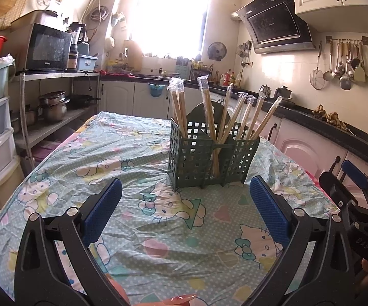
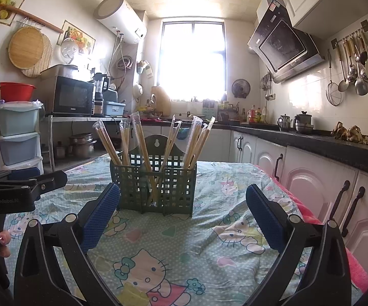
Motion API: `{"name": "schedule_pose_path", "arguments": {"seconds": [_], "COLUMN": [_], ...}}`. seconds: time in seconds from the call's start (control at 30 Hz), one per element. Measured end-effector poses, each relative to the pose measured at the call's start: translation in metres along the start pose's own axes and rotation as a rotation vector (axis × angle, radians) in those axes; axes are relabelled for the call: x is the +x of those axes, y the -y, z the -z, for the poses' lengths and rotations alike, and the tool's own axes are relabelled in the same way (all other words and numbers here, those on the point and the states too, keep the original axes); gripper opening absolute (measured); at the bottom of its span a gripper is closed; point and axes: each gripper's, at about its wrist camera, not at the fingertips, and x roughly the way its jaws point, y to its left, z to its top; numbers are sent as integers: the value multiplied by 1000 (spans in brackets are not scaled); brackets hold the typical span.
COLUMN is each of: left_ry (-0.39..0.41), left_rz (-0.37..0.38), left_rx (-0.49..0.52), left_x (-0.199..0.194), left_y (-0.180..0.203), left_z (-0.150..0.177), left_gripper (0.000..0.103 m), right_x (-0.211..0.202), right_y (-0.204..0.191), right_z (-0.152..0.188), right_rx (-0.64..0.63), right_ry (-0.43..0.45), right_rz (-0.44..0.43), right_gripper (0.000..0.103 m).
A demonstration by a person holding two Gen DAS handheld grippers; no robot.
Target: Organize utensils
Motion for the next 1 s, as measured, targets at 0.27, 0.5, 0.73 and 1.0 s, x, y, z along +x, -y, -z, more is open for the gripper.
{"name": "schedule_pose_path", "arguments": {"seconds": [0.27, 0.5, 0.73, 1.0], "left_ry": [10, 12, 14, 15], "left_rz": [-1, 4, 4, 5], "left_rx": [5, 3, 5, 6], "left_x": [-1, -1, -3, -3], "left_y": [1, 1, 2, 2], "left_z": [-1, -1, -2, -1], "left_gripper": [93, 93, 93, 93], "right_x": [0, 0, -1, -1], "right_y": [1, 1, 0, 0], "right_z": [0, 0, 1, 1], "right_rx": [0, 0, 3, 2], "right_ry": [0, 1, 0, 1], "right_rz": [-1, -1, 1, 0], "right_gripper": [97, 97, 97, 97]}}
